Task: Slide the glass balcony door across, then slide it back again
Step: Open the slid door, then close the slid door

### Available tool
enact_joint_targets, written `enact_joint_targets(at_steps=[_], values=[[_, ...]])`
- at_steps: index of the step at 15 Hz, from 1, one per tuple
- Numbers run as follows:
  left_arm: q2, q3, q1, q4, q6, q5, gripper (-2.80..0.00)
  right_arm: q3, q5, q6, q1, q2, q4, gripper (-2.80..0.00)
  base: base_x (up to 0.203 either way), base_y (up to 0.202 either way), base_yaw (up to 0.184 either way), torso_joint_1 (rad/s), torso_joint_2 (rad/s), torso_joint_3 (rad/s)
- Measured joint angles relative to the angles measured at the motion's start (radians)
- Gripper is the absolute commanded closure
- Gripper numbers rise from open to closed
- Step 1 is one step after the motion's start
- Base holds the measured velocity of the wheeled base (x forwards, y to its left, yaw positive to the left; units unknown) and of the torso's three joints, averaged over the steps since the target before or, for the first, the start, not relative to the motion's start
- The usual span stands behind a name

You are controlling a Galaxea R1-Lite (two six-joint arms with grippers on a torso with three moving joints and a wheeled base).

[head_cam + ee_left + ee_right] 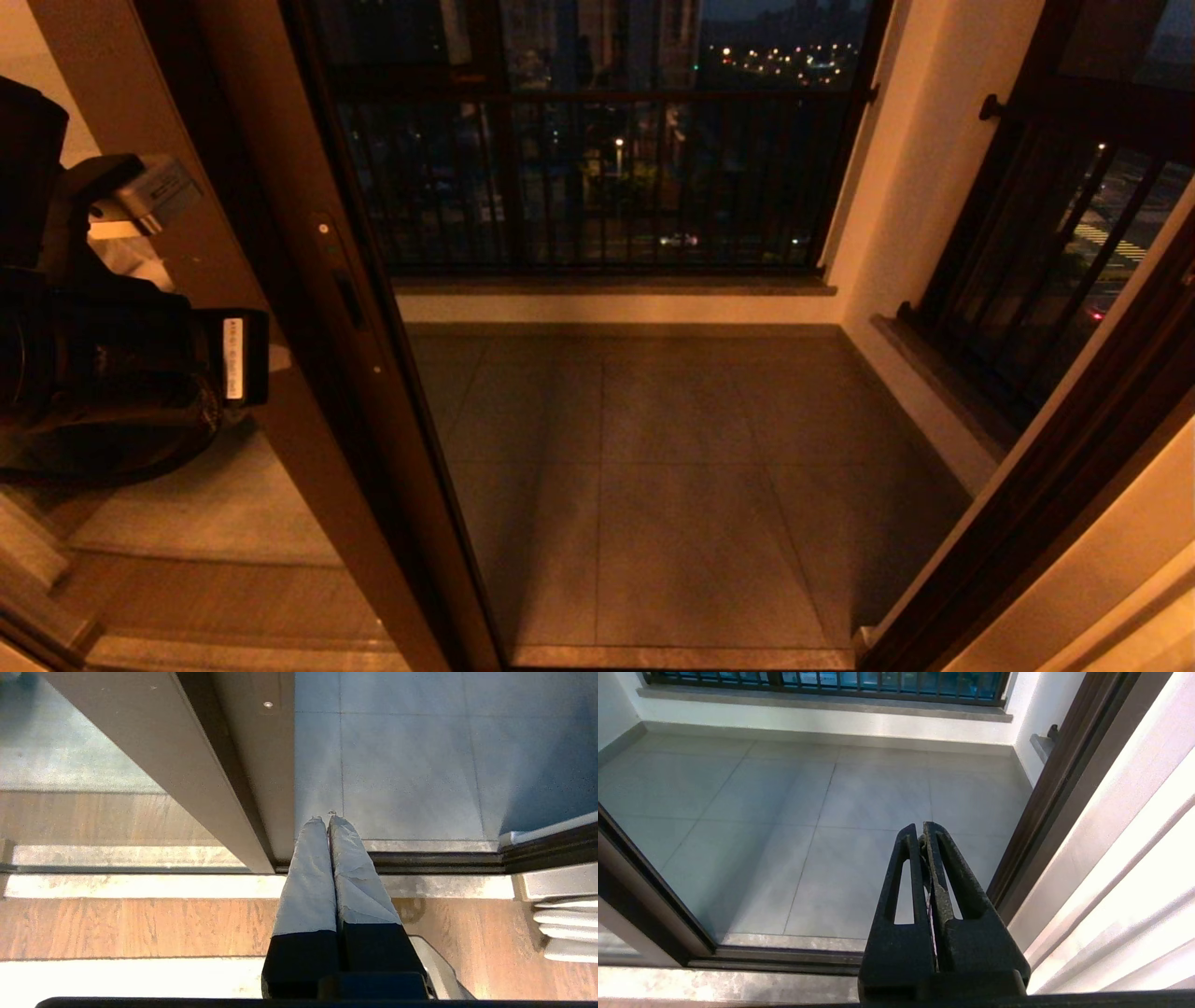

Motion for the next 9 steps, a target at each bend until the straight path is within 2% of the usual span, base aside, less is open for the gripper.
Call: enact_joint_targets(at_steps=[3, 4, 9], values=[[0.02, -0.005, 0.004, -0.02, 0.001, 0.002, 0.0, 0.0, 0.0, 0.0, 0.0, 0.0, 0.0, 0.0, 0.0, 0.0, 0.0, 0.0, 0.0, 0.0], [0.031, -0.007, 0.006, -0.045, 0.001, 0.006, -2.8, 0.0, 0.0, 0.0, 0.0, 0.0, 0.0, 0.0, 0.0, 0.0, 0.0, 0.0, 0.0, 0.0], [0.079, 0.001, 0.007, -0.101, -0.003, 0.028, -2.8, 0.0, 0.0, 0.0, 0.0, 0.0, -0.001, 0.0, 0.0, 0.0, 0.0, 0.0, 0.0, 0.0]])
